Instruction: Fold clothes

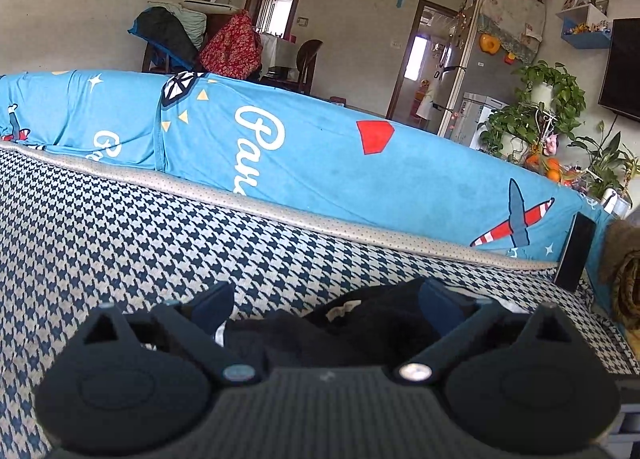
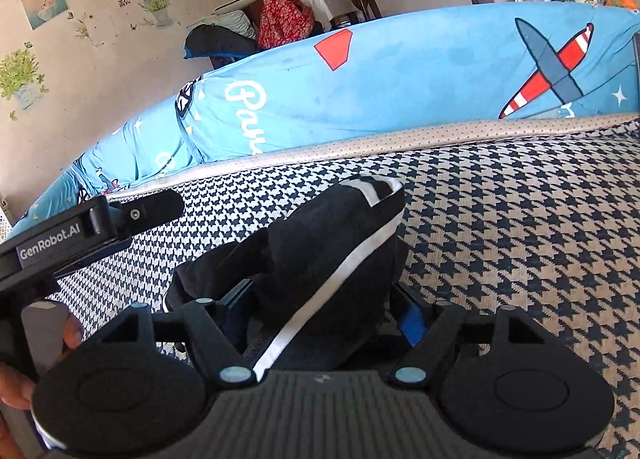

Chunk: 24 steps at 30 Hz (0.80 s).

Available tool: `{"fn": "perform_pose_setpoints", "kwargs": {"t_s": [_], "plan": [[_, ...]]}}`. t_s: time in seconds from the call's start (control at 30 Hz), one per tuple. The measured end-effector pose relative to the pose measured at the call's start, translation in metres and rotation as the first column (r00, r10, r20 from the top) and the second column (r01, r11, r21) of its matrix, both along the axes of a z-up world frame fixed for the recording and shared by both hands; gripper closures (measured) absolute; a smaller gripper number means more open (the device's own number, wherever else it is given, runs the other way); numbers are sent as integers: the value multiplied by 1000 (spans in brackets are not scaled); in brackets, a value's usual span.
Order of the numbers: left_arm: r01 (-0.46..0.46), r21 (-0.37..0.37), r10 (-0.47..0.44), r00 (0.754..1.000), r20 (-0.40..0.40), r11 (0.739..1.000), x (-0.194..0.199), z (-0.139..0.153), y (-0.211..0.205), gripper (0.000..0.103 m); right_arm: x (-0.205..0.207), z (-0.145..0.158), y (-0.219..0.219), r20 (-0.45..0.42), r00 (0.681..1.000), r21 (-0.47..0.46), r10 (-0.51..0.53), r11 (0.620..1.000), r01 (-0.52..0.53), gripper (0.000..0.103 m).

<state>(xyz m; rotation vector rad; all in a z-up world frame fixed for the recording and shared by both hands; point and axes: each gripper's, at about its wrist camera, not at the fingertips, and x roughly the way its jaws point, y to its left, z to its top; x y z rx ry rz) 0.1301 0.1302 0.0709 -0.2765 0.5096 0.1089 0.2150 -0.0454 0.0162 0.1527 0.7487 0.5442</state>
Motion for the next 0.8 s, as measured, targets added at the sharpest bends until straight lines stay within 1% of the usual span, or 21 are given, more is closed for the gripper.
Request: {"fn": "perform_pose_setpoints", "kwargs": {"t_s": [0.1,0.13,0.2,0.23,0.3,0.37,0.47,0.57,0.67,0.8], "plan": [[22,11,-22,1000,-15,1000,2,-3,-7,2,0,0,-6,9,1000,-2,-3,1000,3,30],[30,18,-29,999,-21,999,3,-4,-10,2,0,0,-7,15,1000,-5,-6,1000,6,32],[43,33,-42,999,-31,999,4,-6,-16,1,1,1,-7,22,1000,-5,-4,1000,5,45],[48,41,-46,998,-38,998,5,-8,-19,0,1,1,-7,23,1000,-6,-3,1000,3,55],[56,54,-53,997,-55,997,7,-10,-25,0,2,1,-5,33,999,-15,-9,1000,10,60],[62,59,-58,996,-70,996,8,-12,-30,0,2,2,-4,52,999,-23,-14,1000,16,72],[68,58,-62,994,-91,996,11,-15,-34,0,2,5,-5,84,996,-30,-32,999,35,77],[62,60,-54,992,-117,996,15,-19,-35,0,4,6,-10,106,992,-33,-65,997,69,79],[45,50,-38,989,-142,998,20,-24,-34,0,10,8,-16,136,984,-44,-115,992,122,82],[23,46,-14,983,-181,999,28,-30,-36,0,17,9,-22,192,963,-88,-190,974,210,85]]}}
